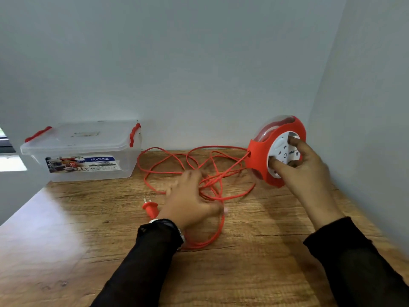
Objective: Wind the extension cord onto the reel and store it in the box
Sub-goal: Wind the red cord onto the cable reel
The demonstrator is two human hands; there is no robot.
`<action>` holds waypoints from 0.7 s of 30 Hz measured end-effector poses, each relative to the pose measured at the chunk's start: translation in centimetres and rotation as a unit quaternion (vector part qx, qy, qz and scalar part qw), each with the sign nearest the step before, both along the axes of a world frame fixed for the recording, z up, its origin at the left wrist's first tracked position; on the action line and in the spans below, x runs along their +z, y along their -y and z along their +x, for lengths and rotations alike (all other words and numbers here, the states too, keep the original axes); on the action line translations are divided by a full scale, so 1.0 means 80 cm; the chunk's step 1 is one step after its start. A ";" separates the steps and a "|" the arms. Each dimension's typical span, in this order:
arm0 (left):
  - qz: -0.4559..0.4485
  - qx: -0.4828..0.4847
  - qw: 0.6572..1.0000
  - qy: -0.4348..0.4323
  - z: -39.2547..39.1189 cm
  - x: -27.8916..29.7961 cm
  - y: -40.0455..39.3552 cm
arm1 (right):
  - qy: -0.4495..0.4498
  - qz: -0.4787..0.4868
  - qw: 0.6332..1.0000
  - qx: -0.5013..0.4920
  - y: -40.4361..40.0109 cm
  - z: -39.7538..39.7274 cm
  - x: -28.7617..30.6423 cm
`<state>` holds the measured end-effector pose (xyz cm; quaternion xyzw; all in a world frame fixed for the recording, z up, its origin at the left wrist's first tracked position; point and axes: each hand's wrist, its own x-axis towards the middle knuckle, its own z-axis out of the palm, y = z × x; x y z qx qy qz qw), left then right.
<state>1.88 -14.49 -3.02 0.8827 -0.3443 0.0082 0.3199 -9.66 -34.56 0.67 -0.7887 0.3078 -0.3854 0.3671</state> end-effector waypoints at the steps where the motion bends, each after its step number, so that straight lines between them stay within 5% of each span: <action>1: 0.075 -0.008 0.997 -0.012 -0.002 -0.004 0.002 | -0.005 -0.008 1.000 -0.001 0.001 0.001 -0.001; 11: -0.068 0.080 0.994 -0.032 0.034 0.012 -0.037 | -0.120 -0.116 0.986 -0.013 0.000 0.002 -0.015; 21: -0.322 0.213 0.922 -0.019 0.053 0.032 -0.069 | -0.220 -0.121 0.968 0.024 0.006 0.008 -0.027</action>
